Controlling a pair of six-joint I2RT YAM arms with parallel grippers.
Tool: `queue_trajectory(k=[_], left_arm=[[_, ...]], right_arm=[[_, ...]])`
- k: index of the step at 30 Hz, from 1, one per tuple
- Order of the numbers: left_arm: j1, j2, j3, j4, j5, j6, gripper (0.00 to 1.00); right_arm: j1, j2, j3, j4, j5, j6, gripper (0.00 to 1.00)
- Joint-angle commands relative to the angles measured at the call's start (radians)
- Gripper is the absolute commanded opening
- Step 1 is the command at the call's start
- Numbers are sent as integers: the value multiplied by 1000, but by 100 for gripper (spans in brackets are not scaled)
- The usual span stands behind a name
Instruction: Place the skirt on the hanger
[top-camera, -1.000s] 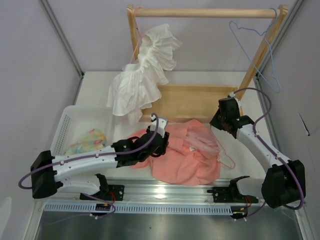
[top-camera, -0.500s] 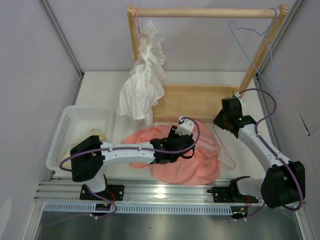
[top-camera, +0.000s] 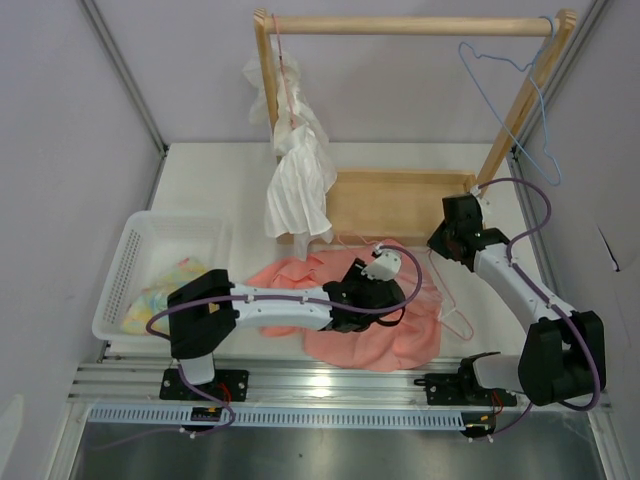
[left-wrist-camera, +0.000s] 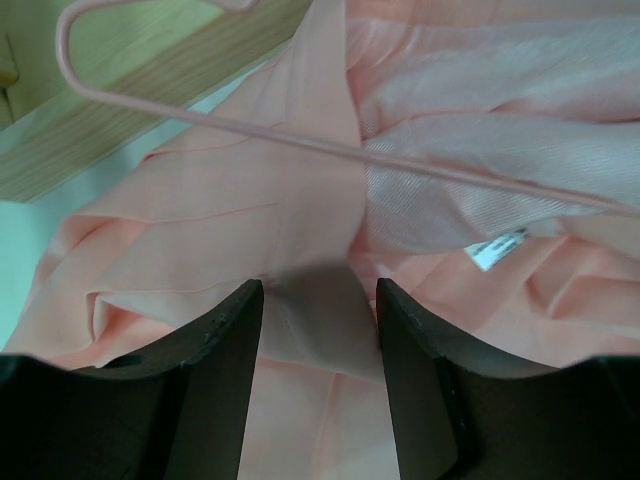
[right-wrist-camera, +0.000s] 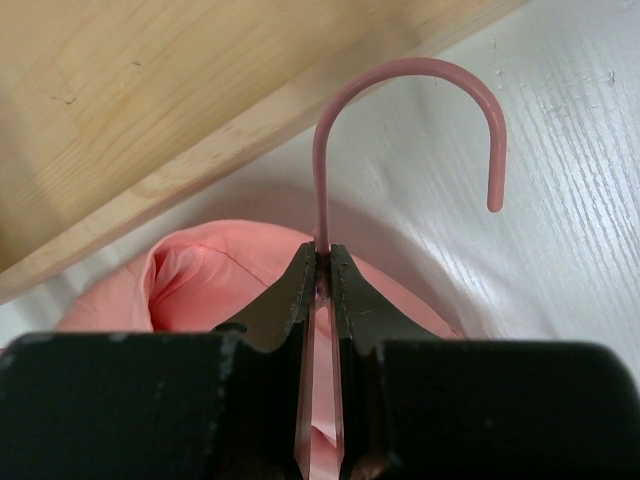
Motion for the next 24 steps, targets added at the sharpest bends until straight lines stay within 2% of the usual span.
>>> queue_trajectory(k=[1,4,9,11,12,14,15,19,20,24], left_arm=[[1,24,34,-99,-65,-36,54],[22,40,30,-127,-67,-60,47],[65,-23,-50,-159,-62,-166,17],[89,-77,-105,-119,-17,-201,9],[103,-98,-183,-89,13,-213,6],[154,-170,-248,-13,114,-244,0],[168,-190,-332,46,140,-258,0],[223,-266,-475,164,235,-325,0],[250,-273,-513,192,298,-335,0],[260,-263,-559,272,346,-353,0]], right_arm=[[-6,11,2,51,35,10,0],[-6,20,-9,61,37,7,0],[-8,20,-24,70,46,1,0],[-3,19,-36,74,45,-3,0],[6,17,-47,80,52,-5,0],[20,17,-53,85,68,-12,0],[38,17,-58,87,77,-17,0],[69,25,-82,119,91,-39,0],[78,23,-89,122,83,-52,0],[132,20,-79,125,115,-97,0]])
